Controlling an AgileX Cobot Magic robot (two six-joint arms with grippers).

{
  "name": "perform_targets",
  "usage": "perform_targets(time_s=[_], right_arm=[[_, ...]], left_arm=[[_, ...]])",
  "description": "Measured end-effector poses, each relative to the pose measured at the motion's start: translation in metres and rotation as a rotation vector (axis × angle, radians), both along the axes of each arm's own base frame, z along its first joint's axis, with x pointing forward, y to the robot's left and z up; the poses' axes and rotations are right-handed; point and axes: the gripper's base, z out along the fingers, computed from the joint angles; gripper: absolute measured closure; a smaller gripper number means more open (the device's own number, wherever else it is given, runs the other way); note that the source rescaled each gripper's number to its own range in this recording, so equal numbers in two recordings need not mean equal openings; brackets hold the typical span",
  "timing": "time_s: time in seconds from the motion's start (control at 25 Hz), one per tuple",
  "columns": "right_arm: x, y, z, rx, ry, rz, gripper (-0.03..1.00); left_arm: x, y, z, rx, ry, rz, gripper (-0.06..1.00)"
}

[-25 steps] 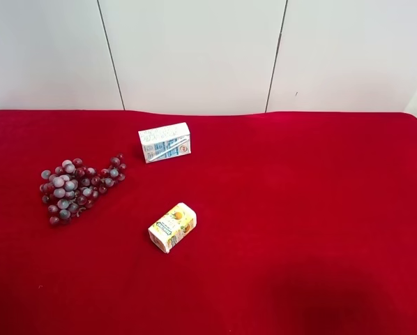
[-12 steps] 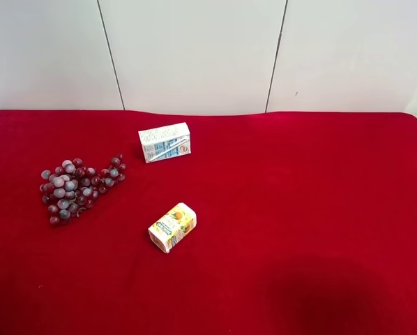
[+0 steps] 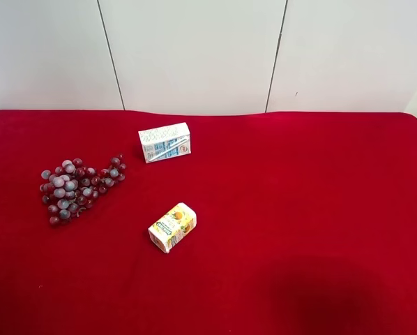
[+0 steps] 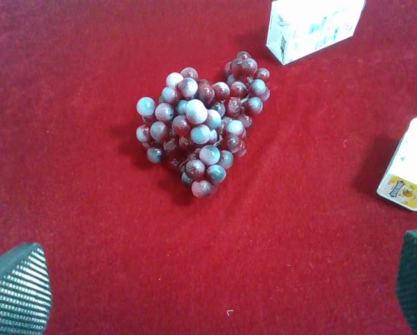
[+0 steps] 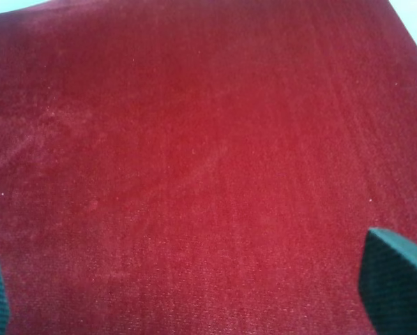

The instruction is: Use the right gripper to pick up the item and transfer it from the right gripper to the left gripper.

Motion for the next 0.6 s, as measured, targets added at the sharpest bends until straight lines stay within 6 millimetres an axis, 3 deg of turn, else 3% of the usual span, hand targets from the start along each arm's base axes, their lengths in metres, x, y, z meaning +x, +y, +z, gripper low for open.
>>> perform_targets(time_s=[0.6], right_arm=[[0.0000, 0.0000, 0.0000, 0.000, 0.000, 0.000, -0.03]], left_arm=[[0.0000, 0.0001, 0.0000, -0.002, 0.000, 0.002, -0.05]])
